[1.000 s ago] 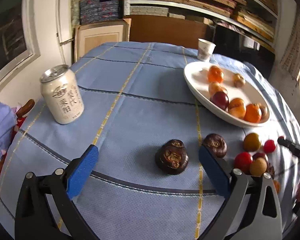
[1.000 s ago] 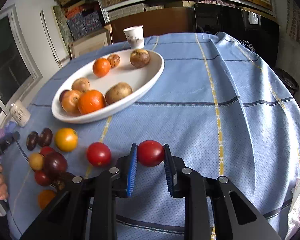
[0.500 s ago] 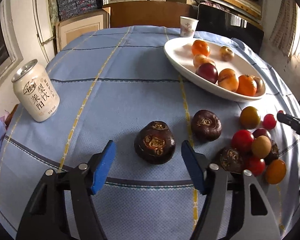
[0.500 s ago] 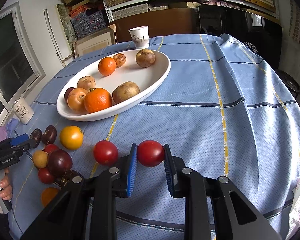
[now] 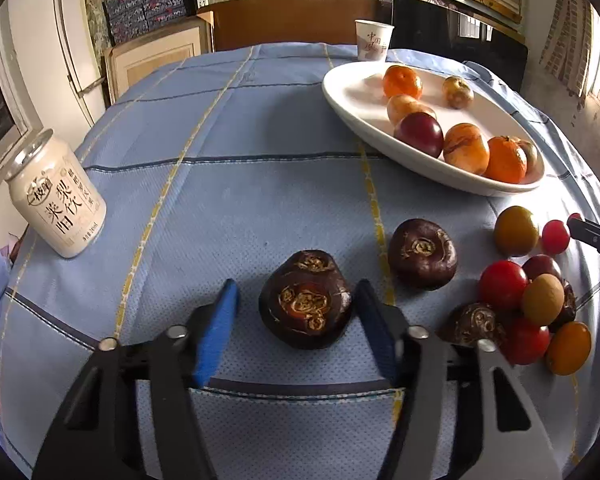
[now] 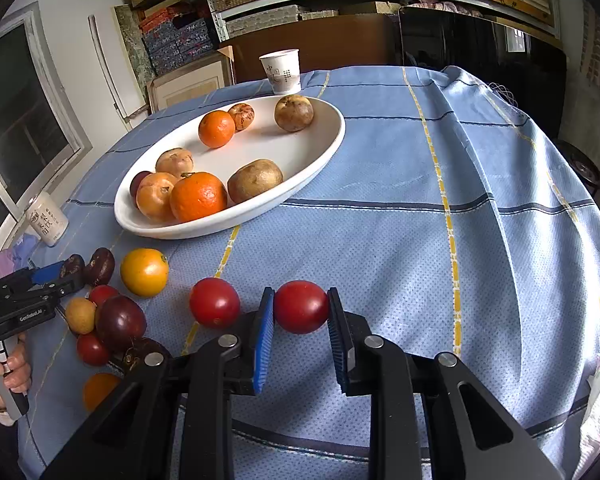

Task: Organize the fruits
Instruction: 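Grasp a dark brown fruit with the left gripper while the right gripper holds the tomato, then carry both fruits over the plate and open both grippers to drop them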

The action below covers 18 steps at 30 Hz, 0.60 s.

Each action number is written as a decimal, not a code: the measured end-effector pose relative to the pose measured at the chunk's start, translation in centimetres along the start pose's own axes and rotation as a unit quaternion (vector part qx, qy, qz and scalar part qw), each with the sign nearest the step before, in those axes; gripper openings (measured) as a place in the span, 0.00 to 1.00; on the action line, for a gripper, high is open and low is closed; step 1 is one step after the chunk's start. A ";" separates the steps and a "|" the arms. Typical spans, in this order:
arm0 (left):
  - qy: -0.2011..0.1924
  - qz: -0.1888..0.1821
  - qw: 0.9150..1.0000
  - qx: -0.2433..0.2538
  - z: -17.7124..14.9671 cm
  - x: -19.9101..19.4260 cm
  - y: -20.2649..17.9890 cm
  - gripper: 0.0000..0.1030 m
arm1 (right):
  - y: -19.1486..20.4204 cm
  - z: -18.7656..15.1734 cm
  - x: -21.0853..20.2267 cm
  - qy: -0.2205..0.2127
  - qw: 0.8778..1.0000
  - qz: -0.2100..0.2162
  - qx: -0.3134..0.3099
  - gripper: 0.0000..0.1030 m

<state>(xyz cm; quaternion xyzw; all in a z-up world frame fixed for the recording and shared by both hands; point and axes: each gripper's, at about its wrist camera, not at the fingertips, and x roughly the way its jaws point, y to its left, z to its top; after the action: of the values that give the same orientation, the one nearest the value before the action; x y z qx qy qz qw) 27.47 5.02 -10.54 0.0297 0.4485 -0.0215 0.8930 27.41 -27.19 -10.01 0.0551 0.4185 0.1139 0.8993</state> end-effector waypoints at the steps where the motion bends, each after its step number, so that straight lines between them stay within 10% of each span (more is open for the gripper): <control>1: 0.000 -0.002 1.000 0.000 0.0 0.0 0.0 0.49 | 0.0 0.0 0.0 0.000 1.000 0.000 0.000 0.26; 18: -0.043 0.003 0.998 -0.047 -0.4 -2.7 1.4 0.42 | 0.3 0.0 -1.4 -0.034 0.999 0.002 -0.003 0.25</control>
<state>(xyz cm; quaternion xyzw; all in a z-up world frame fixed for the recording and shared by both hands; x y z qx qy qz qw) 25.64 6.47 -8.54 -0.0119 0.4098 0.0007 0.9121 26.51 -27.30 -8.91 0.0576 0.3875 0.1152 0.9128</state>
